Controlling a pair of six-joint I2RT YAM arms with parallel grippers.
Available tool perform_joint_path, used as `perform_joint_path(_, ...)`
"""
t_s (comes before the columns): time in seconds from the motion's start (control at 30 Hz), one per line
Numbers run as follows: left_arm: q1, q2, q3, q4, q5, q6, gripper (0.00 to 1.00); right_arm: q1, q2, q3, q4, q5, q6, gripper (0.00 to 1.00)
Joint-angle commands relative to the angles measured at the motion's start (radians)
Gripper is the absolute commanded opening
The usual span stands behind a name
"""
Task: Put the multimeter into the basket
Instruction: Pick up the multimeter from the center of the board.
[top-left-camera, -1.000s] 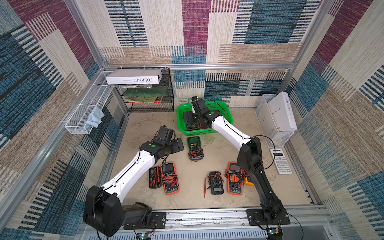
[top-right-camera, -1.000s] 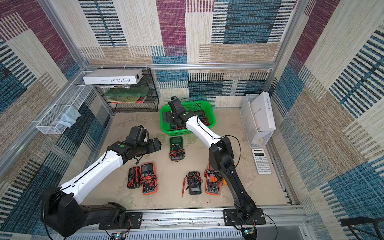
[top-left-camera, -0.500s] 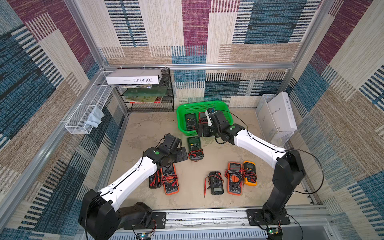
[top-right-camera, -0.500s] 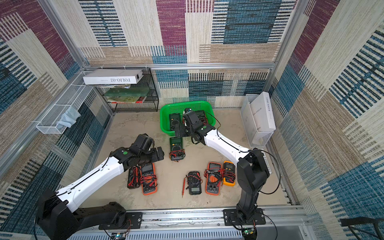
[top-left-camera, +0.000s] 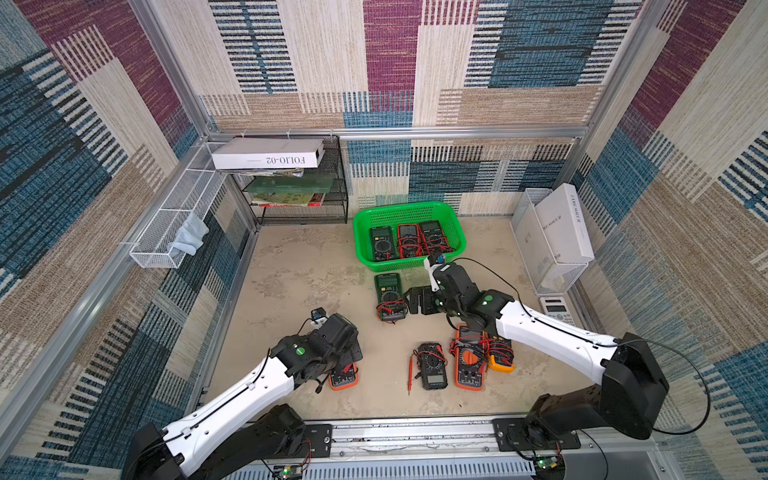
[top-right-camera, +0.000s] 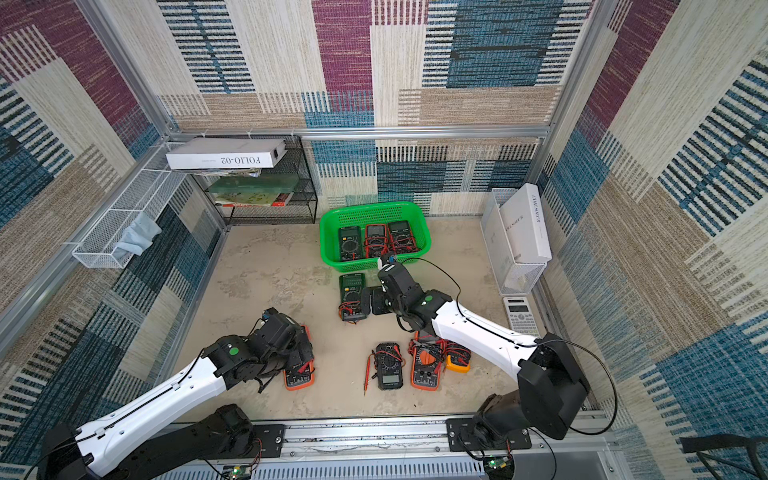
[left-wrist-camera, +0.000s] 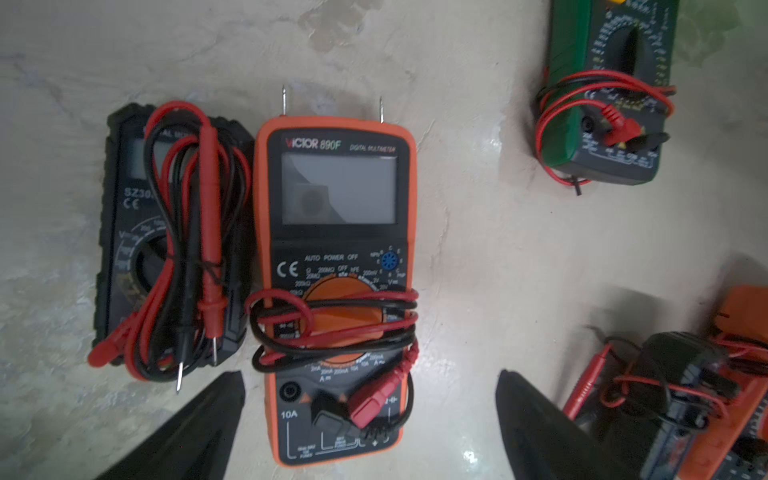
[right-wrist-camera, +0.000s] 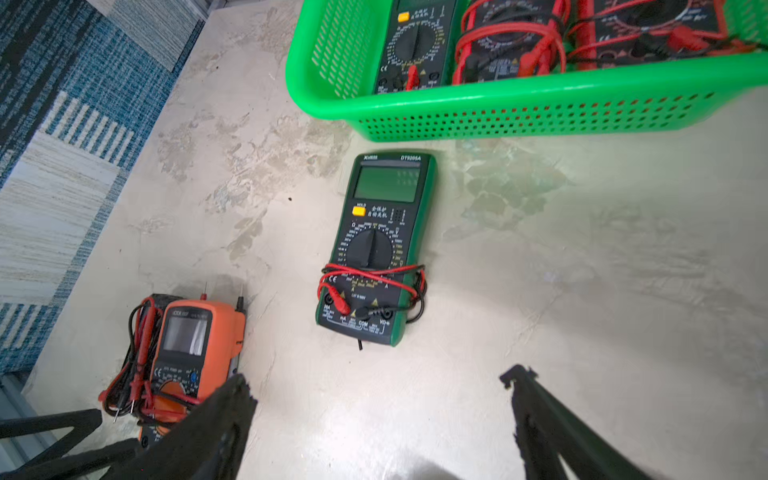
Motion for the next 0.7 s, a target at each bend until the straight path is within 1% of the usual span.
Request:
perform_joint_path(0.0, -0.034, -0.008, -0.024, -0.037, -0.04, -0.084, 0.99, 0.015, -0.032, -0.037, 0.04, 0.024, 0.035, 1.0)
perform_joint_path(0.2, -0.09, 0.028, -0.039, -0.037, -0.078, -0.135, 0.99, 0.03, -0.039, -0.069, 0.045, 0.028, 0.044, 0.99)
perform_joint_path(0.4, -0.107, 0.086, -0.041, -0.028, -0.088, -0.126, 0.99, 0.033, -0.034, -0.07, 0.038, 0.028, 0.04, 1.0)
perform_joint_path(0.67, -0.107, 0.122, -0.108, 0.1, -0.046, -0.121, 0.99, 0.032, -0.017, -0.048, 0.024, 0.028, 0.026, 1.0)
